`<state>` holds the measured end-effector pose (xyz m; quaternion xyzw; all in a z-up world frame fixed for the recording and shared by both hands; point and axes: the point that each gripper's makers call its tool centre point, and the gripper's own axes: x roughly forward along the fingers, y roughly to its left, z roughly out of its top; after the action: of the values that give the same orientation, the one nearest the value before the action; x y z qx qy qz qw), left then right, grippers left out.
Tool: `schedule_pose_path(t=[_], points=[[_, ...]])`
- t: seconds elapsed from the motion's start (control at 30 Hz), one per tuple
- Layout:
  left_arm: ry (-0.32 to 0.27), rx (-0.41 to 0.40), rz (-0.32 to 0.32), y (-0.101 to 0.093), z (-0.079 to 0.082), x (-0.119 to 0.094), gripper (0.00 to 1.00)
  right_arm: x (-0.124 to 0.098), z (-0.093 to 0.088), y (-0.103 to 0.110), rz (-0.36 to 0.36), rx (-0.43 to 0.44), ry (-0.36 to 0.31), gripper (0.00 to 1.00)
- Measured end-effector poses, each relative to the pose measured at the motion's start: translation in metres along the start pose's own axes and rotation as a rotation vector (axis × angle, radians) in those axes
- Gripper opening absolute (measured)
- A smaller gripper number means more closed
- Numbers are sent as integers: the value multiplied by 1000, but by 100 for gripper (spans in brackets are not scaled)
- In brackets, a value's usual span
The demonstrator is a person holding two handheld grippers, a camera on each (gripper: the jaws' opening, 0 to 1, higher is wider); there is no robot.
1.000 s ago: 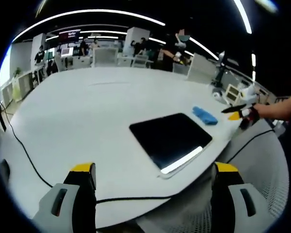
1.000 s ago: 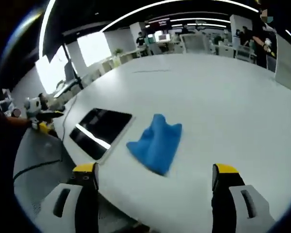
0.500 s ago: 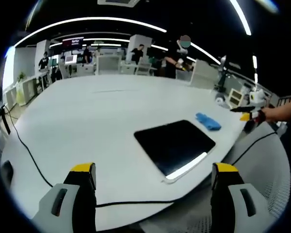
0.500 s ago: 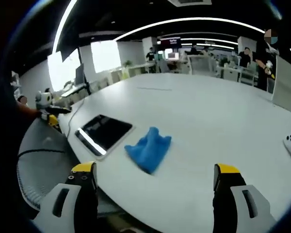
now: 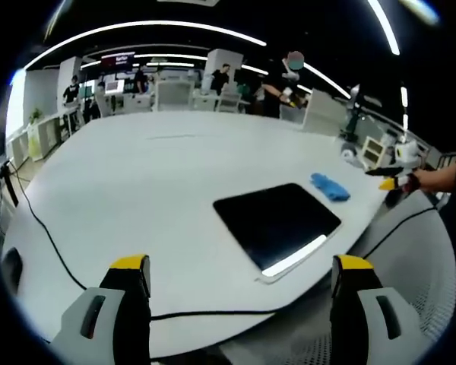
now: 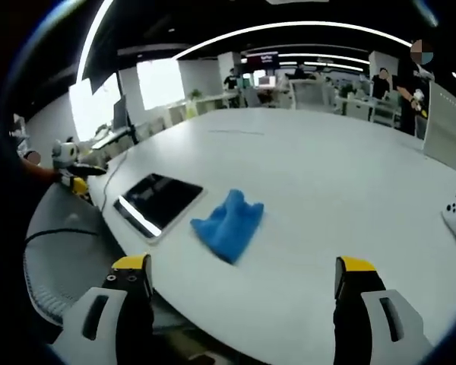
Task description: Wipe the mirror surface with the cleaning cloth until all visible marks leave the cleaned area.
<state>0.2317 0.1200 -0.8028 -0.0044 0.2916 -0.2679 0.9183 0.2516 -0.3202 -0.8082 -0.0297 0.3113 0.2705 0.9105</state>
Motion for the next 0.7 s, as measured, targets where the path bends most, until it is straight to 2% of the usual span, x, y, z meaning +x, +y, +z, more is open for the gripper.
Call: schedule_pose_path(t=[0.07,0.23,0.37,0.47,0.5,0.7], points=[[-2,13,2,-1,1,0,100,0,1,-2,9,12,-7,100],[49,-3,14,1,-7,0,100,1,5,-8,13,30,-30,100],[76,16,10,-1,-9,2,100,3,3,-2,44,3,-22,100],[62,28,19,-1,-7,0,100,5,0,-1,70,-11,-15,100],[41,12,33,1,-5,-2,100,5,-1,-1,75,-16,-14,100],[21,-14,58,5,-4,-4,100,3,-3,-6,89,-13,-7,100]])
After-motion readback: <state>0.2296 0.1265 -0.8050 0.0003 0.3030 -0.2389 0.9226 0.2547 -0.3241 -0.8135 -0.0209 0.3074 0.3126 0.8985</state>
